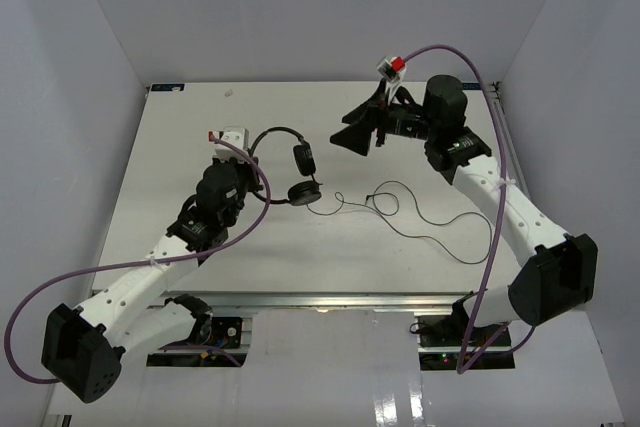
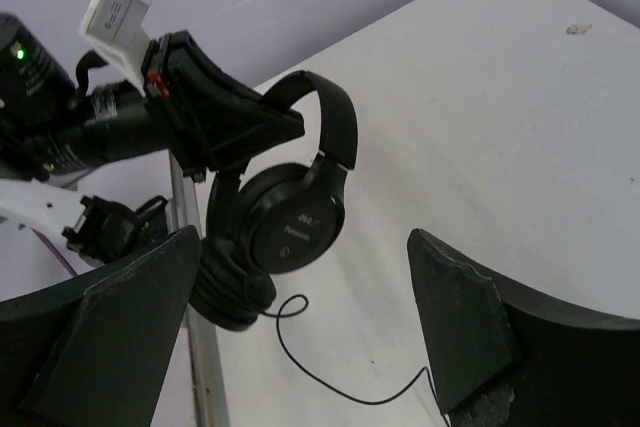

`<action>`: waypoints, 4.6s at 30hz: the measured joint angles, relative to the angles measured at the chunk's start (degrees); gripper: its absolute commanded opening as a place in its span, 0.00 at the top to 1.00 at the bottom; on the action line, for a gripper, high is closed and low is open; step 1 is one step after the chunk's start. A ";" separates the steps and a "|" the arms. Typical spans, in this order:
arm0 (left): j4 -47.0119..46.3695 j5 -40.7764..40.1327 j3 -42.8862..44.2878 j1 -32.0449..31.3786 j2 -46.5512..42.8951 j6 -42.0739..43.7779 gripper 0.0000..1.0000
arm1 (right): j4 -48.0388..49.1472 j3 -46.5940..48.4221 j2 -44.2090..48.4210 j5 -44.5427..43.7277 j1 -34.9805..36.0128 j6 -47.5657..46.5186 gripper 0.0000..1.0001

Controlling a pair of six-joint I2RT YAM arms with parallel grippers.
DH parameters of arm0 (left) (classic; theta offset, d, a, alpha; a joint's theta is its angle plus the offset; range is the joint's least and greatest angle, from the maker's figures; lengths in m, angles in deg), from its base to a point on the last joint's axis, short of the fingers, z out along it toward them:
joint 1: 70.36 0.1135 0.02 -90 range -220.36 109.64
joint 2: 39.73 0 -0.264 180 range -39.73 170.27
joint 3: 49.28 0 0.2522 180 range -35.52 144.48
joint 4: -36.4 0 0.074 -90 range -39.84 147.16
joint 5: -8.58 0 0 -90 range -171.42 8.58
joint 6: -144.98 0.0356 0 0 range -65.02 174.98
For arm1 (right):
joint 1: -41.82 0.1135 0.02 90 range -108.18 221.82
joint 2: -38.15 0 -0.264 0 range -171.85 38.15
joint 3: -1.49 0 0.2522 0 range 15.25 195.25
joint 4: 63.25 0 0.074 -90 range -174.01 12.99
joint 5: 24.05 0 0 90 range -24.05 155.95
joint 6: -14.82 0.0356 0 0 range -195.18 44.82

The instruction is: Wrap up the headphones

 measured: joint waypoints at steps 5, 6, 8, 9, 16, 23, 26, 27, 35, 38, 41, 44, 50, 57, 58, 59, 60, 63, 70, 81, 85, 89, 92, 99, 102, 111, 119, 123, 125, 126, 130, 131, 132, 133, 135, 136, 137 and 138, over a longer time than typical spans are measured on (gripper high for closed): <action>-2.04 0.58 0.04 0.00 0.73 1.50 1.00 | -6.02 5.99 -3.94 -12.83 5.87 4.50 0.10; -2.12 0.55 0.04 0.00 0.81 1.74 1.00 | -8.01 7.27 -4.52 -16.48 8.03 4.35 0.10; -2.35 0.50 0.04 0.00 0.94 2.16 1.00 | -10.64 9.01 -5.06 -22.73 12.23 3.50 0.10; -2.49 0.45 0.04 0.00 1.05 2.33 1.00 | -11.60 9.52 -5.12 -25.29 13.95 2.74 0.10; -2.85 0.26 0.04 0.00 2.14 3.17 1.00 | -15.51 10.76 -5.92 -43.48 23.12 -4.55 0.07; -3.32 -0.55 0.04 0.00 2.33 3.81 1.00 | -17.68 10.75 -10.46 -57.72 29.68 -12.51 0.11; -3.40 -0.81 0.04 0.00 2.31 4.09 1.00 | -18.84 10.73 -11.73 -60.11 30.45 -14.65 0.27; -3.42 -0.87 0.04 0.00 2.31 4.17 1.00 | -18.98 10.71 -11.84 -60.75 30.43 -15.27 0.33; -3.47 -1.17 0.04 0.00 1.64 4.98 1.00 | -16.84 8.98 -9.90 -63.24 30.23 -21.94 0.49; -3.41 -1.10 0.02 -0.04 0.75 5.19 1.00 | -16.53 7.69 -8.18 -61.10 29.86 -25.77 0.51; -3.45 -0.98 0.02 -0.07 -0.10 5.30 1.00 | -16.18 7.64 -7.32 -57.40 28.61 -29.03 0.57; -3.31 -0.84 -0.03 -0.05 -0.74 5.40 1.00 | -15.90 7.64 -7.03 -54.20 27.11 -31.86 0.59; -3.07 0.02 -0.72 0.00 -1.98 5.64 1.00 | -16.29 7.64 -7.00 -46.91 24.05 -39.10 0.61; -1.90 1.49 -0.92 0.00 -2.26 5.68 1.00 | -17.76 7.70 -6.98 -40.17 22.58 -46.53 0.29; -1.87 1.54 -0.92 0.00 -2.26 5.69 1.00 | -17.89 7.70 -6.98 -39.96 22.61 -46.73 0.15; -1.84 1.60 -0.92 0.00 -2.26 5.70 1.00 | -18.02 7.70 -6.98 -39.75 22.64 -46.92 0.05; -1.76 1.70 -0.92 0.00 -2.26 5.68 1.00 | -18.46 7.70 -6.98 -39.26 22.74 -46.88 0.06; -1.67 1.98 -0.92 0.00 -2.24 5.46 1.00 | -19.60 7.75 -6.97 -37.21 23.04 -47.81 0.10; -1.49 -0.05 -0.92 0.00 -1.12 4.53 1.00 | -25.57 12.96 -5.30 -22.53 17.40 -43.97 0.10; -2.41 -2.09 -0.92 0.00 -0.03 0.31 1.00 | -17.82 8.29 5.90 5.88 0.63 -33.87 0.10; -3.01 -1.85 -0.92 0.00 0.44 -2.02 1.00 | -16.63 6.34 2.98 -1.30 5.03 -27.85 0.10; -3.18 -1.51 -0.92 0.00 1.93 -3.83 1.00 | -16.86 6.35 -0.06 -14.49 11.09 -25.15 0.10; -3.17 -1.10 -0.92 0.00 2.35 -4.62 1.00 | -16.75 6.67 -1.31 -22.48 14.91 -24.14 0.10; -3.17 -0.95 -0.92 0.00 2.38 -5.34 1.00 | -16.24 7.87 -4.49 -34.69 20.79 -24.47 0.19; -3.17 -0.95 -0.92 0.00 2.38 -5.38 1.00 | -15.85 8.19 -6.56 -40.65 22.91 -25.35 0.34; -3.17 -1.01 -0.92 0.02 2.36 -5.55 1.00 | -16.04 8.93 -8.21 -51.35 24.54 -29.13 0.75; -3.23 0.64 -0.90 0.04 2.29 -5.53 0.35 | -17.11 9.67 -8.21 -50.15 24.85 -32.51 0.92; -2.90 4.64 -0.56 0.09 2.31 -5.01 0.28 | -18.15 9.65 -8.20 -48.55 25.28 -34.43 0.92; -2.44 6.53 -0.41 0.09 2.33 -4.63 0.28 | -18.45 9.65 -8.18 -48.08 25.45 -34.93 0.92; -2.11 7.42 -0.36 0.09 2.33 -4.52 0.27 | -18.56 9.65 -8.18 -47.92 25.51 -35.16 0.92; -0.28 10.31 -0.26 0.11 2.33 -4.16 0.22 | -18.70 9.65 -7.94 -47.79 25.53 -35.73 0.92; 0.24 10.94 -0.26 0.11 2.33 -4.08 0.21 | -18.70 9.65 -7.83 -47.79 25.53 -35.85 0.92; 0.69 11.55 -0.26 0.11 2.32 -4.07 0.21 | -18.68 9.65 -7.69 -47.83 25.53 -35.96 0.92; 1.09 12.10 -0.26 0.10 2.27 -4.05 0.21 | -18.67 9.65 -7.55 -47.87 25.53 -36.01 0.92; 1.58 12.94 -0.38 0.10 2.04 -4.03 0.21 | -18.65 9.65 -7.30 -47.93 25.52 -35.96 0.92; 1.57 13.14 -0.82 0.10 1.56 -4.11 0.21 | -18.65 9.66 -7.22 -47.94 25.46 -35.88 0.92; 1.53 13.30 -1.40 0.09 0.94 -4.20 0.21 | -18.65 9.67 -7.15 -47.94 25.40 -35.77 0.92; 1.13 13.25 -2.18 0.11 0.21 -4.28 0.21 | -18.67 9.67 -7.11 -47.92 25.35 -35.53 0.92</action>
